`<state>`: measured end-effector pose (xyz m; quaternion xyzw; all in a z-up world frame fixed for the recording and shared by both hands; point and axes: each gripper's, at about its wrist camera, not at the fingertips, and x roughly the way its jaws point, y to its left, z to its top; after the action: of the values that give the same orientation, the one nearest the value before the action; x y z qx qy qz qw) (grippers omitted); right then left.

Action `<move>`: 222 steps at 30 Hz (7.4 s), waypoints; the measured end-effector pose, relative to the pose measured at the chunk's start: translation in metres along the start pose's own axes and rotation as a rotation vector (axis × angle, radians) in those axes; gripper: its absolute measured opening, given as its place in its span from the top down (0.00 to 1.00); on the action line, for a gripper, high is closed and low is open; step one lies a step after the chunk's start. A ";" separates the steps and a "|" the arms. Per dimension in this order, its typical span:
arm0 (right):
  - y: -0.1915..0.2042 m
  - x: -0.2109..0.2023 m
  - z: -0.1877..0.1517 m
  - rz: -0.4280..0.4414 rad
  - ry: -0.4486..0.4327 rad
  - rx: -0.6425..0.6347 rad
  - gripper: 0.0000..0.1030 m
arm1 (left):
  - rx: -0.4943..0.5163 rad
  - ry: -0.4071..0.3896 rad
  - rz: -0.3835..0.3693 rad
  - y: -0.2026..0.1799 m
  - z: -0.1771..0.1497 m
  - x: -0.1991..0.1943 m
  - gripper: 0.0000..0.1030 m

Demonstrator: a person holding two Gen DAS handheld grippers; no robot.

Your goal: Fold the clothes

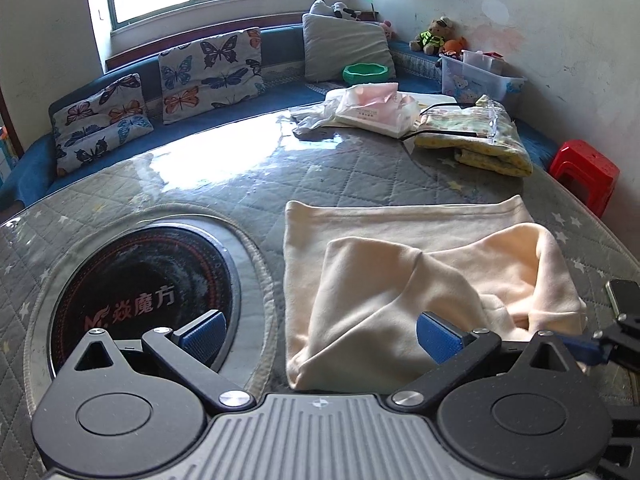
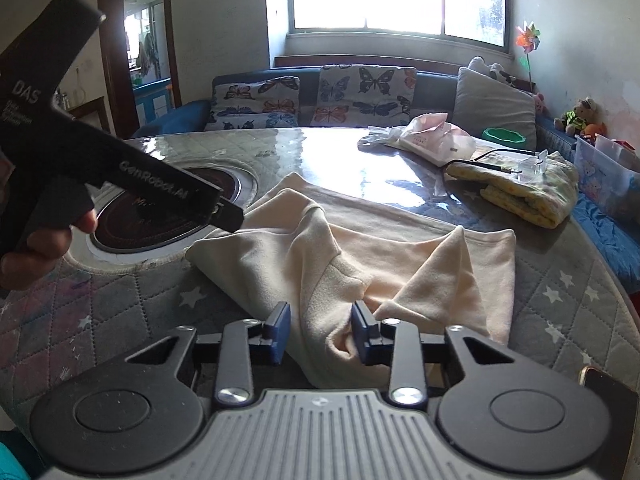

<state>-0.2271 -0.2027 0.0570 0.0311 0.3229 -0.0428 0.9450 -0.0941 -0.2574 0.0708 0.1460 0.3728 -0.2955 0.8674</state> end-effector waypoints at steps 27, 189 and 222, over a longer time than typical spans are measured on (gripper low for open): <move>0.030 -0.015 -0.020 0.104 0.024 -0.128 0.93 | -0.020 0.127 -0.016 -0.043 0.031 0.056 0.20; 0.189 0.144 0.071 0.305 -0.024 -0.283 0.96 | -0.287 -0.113 0.109 0.195 -0.039 -0.065 0.39; -0.026 0.032 0.003 -0.333 -0.076 0.031 0.64 | 0.113 0.003 -0.056 0.097 -0.011 0.044 0.34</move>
<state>-0.2028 -0.2303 0.0389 -0.0100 0.2869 -0.2048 0.9358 -0.0164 -0.1937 0.0343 0.1847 0.3610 -0.3402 0.8485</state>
